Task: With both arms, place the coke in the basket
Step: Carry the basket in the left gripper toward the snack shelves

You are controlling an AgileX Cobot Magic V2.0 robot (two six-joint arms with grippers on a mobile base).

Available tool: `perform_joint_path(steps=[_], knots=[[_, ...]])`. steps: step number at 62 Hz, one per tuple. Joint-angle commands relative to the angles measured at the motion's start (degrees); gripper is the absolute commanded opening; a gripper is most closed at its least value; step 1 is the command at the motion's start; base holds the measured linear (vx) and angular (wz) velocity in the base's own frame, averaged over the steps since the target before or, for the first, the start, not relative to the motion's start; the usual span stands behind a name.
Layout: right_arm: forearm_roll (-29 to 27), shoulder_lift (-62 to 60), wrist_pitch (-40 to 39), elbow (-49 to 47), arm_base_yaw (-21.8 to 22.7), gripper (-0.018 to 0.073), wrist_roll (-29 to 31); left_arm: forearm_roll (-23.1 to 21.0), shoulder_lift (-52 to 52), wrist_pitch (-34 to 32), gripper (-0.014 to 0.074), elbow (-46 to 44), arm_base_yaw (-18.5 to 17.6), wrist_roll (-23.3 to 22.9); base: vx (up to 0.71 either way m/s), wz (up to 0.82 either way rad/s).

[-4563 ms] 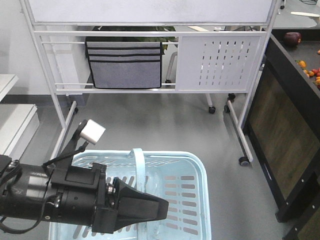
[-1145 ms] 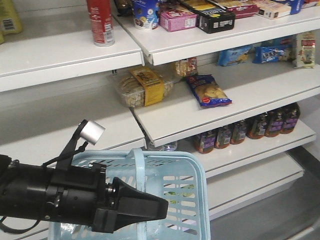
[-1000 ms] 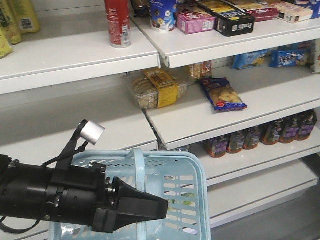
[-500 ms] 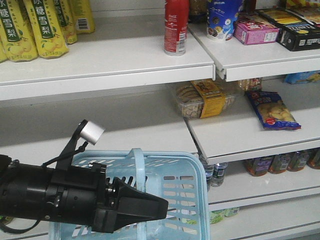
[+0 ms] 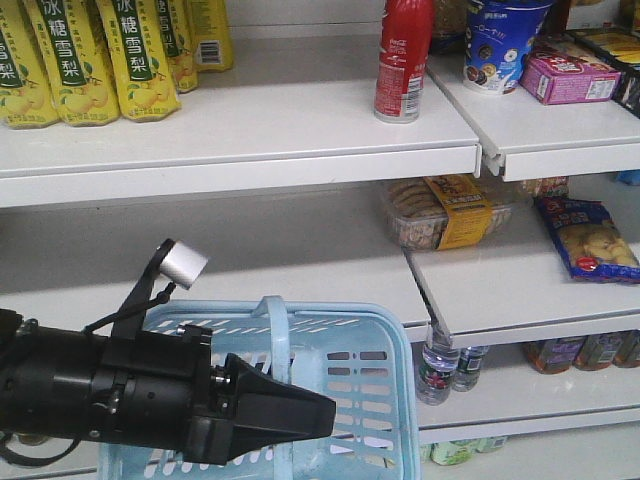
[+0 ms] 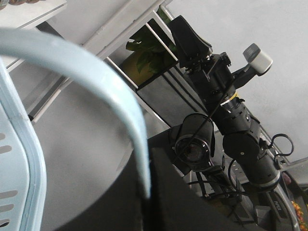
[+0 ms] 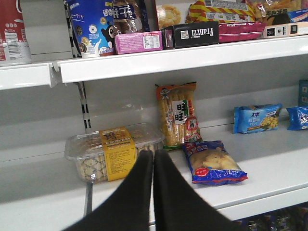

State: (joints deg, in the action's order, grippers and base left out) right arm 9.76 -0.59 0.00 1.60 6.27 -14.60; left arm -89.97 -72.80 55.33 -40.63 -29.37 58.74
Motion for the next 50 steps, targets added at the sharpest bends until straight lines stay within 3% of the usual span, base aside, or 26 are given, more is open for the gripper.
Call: perform_joint_path(steps=[1, 50], knots=[[0.36, -0.74, -4.12, 0.44, 0.42, -0.0008, 0.14, -4.33, 1.80, 2.07, -0.0006, -1.40, -0.39, 0.75, 0.03, 0.06], [0.36, -0.74, -4.12, 0.44, 0.42, -0.0008, 0.14, -4.33, 1.80, 2.07, -0.0006, -1.40, -0.39, 0.75, 0.03, 0.06]])
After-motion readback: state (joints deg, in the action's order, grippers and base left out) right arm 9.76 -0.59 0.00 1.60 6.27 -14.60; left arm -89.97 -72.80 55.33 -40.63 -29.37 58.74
